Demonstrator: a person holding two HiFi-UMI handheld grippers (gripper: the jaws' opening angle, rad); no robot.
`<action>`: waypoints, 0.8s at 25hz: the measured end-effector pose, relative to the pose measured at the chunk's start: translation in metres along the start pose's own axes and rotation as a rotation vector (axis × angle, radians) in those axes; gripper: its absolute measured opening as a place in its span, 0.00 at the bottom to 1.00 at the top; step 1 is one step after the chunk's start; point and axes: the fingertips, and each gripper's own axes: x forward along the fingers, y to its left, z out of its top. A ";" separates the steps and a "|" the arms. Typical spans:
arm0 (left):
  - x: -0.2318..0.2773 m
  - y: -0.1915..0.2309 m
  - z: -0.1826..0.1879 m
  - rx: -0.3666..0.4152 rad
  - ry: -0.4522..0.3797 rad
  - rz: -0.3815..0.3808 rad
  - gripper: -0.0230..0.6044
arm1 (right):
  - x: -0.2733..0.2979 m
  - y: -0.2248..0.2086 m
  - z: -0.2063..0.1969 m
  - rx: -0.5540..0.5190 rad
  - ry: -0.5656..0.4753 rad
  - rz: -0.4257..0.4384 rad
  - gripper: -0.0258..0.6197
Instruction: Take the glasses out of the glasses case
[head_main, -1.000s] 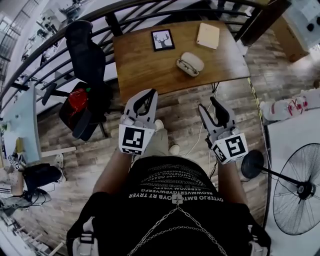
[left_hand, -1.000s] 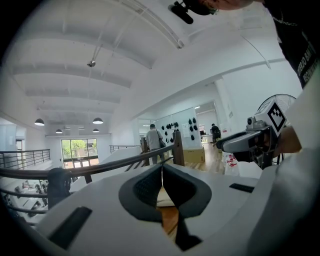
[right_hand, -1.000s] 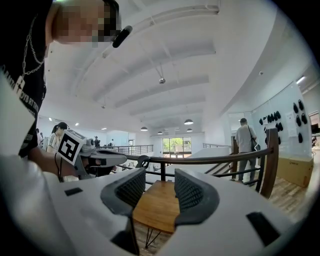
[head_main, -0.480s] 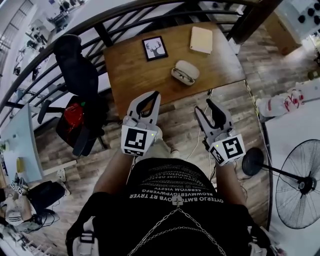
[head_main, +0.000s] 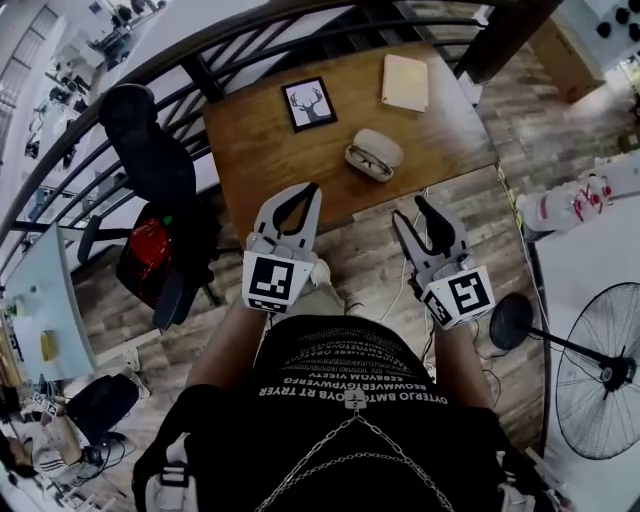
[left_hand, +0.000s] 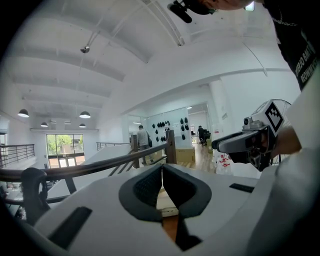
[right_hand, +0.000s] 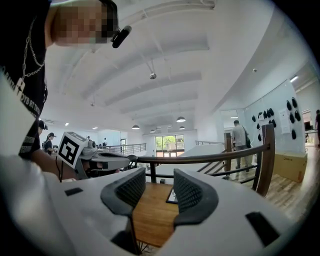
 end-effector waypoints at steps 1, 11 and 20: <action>0.003 0.004 0.000 0.000 0.002 -0.002 0.08 | 0.005 -0.002 0.000 0.000 0.001 0.000 0.31; 0.040 0.036 0.008 -0.014 -0.013 -0.040 0.08 | 0.042 -0.022 0.013 -0.001 0.018 -0.020 0.31; 0.063 0.060 0.012 -0.006 -0.039 -0.100 0.08 | 0.064 -0.034 0.028 -0.027 0.002 -0.088 0.31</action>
